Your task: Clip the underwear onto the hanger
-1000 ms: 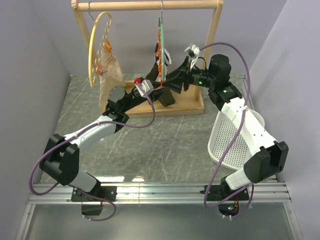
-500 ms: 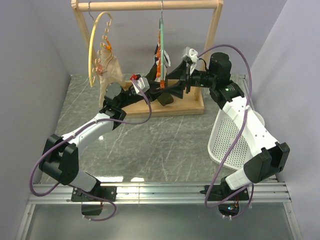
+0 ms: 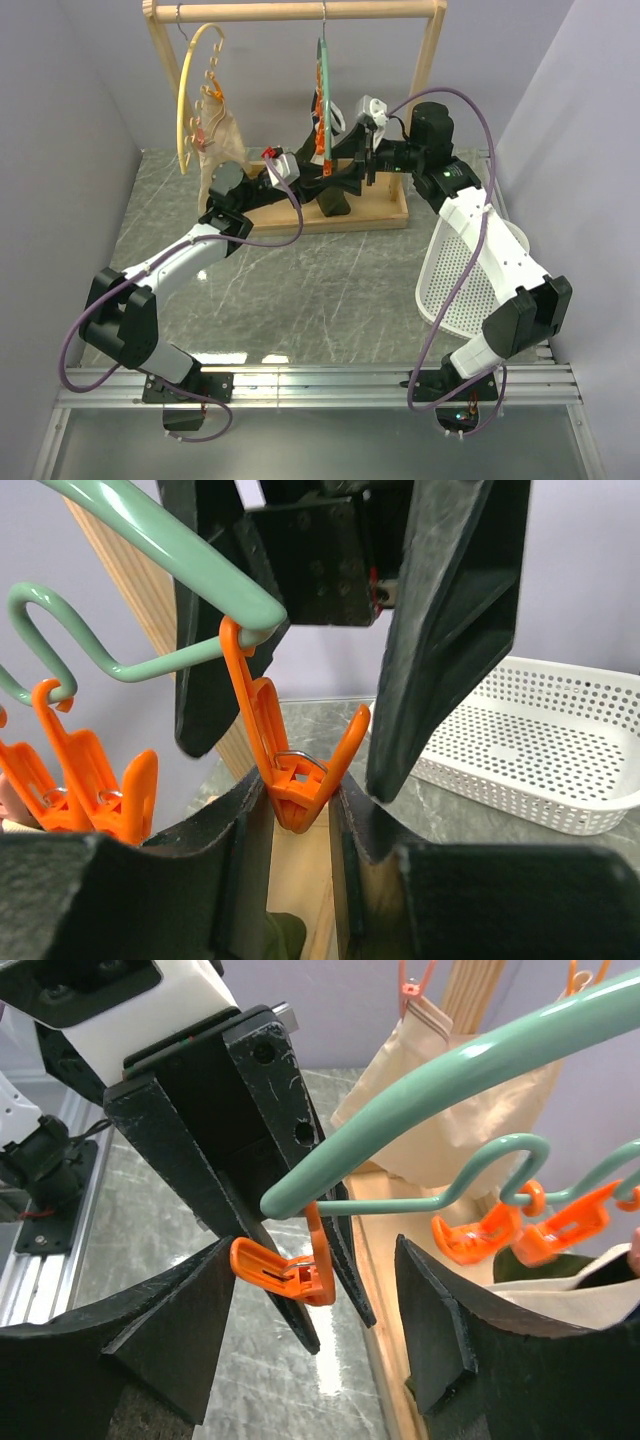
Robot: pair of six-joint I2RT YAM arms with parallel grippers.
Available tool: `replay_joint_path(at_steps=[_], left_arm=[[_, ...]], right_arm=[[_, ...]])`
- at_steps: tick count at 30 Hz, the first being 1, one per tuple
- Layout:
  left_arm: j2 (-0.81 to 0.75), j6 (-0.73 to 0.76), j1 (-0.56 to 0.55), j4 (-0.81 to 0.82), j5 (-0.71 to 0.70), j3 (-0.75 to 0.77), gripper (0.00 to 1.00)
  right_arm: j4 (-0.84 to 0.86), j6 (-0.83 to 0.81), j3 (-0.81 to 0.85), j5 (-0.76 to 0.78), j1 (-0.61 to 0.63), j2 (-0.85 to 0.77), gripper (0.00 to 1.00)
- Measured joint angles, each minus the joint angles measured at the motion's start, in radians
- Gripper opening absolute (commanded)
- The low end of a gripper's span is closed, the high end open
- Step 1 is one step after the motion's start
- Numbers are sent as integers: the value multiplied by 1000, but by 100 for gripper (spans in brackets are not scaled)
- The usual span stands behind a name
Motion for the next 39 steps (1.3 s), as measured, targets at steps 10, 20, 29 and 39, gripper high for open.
replay_joint_path(at_steps=[10, 20, 29, 39], left_arm=[[8, 0, 2, -13, 15, 10, 20], [8, 0, 6, -24, 13, 10, 57], [-112, -38, 99, -155, 13, -96, 65], [-180, -25, 252, -393, -55, -172, 68]], right_arm=[[11, 14, 0, 0, 4, 6, 63], [32, 44, 1, 13, 8, 7, 13], [63, 96, 16, 19, 6, 14, 0], [87, 163, 16, 24, 6, 16, 0]])
